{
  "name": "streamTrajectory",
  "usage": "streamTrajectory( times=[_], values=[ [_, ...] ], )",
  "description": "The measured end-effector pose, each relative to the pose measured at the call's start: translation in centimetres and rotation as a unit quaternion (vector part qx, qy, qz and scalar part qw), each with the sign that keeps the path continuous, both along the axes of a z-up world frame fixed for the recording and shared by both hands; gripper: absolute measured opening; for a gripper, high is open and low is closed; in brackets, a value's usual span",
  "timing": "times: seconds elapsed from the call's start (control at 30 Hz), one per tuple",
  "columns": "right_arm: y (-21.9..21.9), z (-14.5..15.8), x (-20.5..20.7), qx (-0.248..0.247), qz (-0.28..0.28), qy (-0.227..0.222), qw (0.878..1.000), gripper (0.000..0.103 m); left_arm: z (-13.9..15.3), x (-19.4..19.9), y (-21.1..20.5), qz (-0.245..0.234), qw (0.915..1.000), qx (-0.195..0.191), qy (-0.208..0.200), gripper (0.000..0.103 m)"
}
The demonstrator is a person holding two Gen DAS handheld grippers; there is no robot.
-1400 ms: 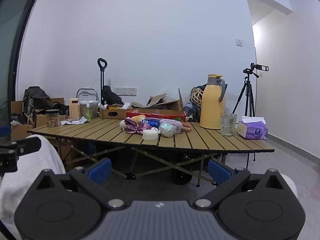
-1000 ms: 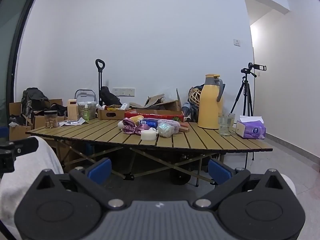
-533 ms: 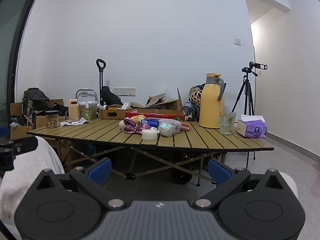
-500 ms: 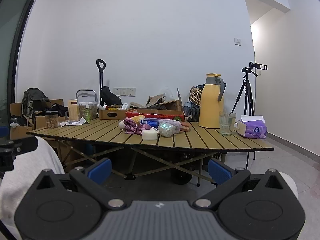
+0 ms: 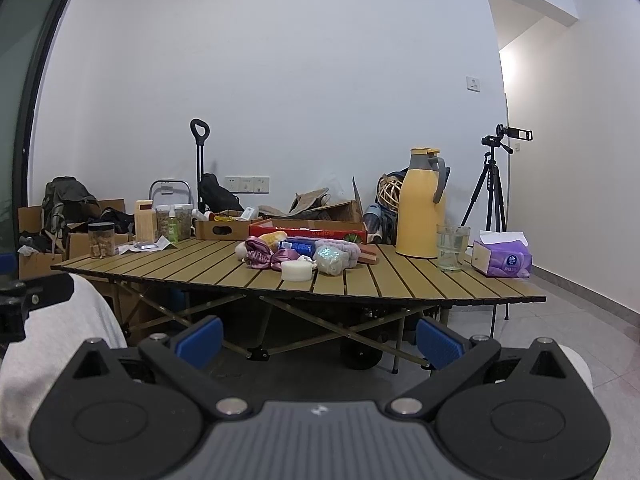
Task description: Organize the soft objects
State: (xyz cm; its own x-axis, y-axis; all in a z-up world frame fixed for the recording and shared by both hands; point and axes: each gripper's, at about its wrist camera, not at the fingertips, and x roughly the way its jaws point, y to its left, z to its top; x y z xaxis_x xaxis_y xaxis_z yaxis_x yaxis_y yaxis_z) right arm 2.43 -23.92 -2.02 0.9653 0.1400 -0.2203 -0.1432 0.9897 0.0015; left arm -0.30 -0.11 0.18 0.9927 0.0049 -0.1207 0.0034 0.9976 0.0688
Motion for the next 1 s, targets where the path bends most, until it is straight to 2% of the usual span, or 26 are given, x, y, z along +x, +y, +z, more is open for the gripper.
streamTrajectory(
  times=[1.0],
  values=[
    [0.18,0.03,0.43,-0.006,-0.005,-0.003,1.000,0.103,0.60,0.28,0.09,-0.003,1.0000,0.000,-0.004,0.103]
  ],
)
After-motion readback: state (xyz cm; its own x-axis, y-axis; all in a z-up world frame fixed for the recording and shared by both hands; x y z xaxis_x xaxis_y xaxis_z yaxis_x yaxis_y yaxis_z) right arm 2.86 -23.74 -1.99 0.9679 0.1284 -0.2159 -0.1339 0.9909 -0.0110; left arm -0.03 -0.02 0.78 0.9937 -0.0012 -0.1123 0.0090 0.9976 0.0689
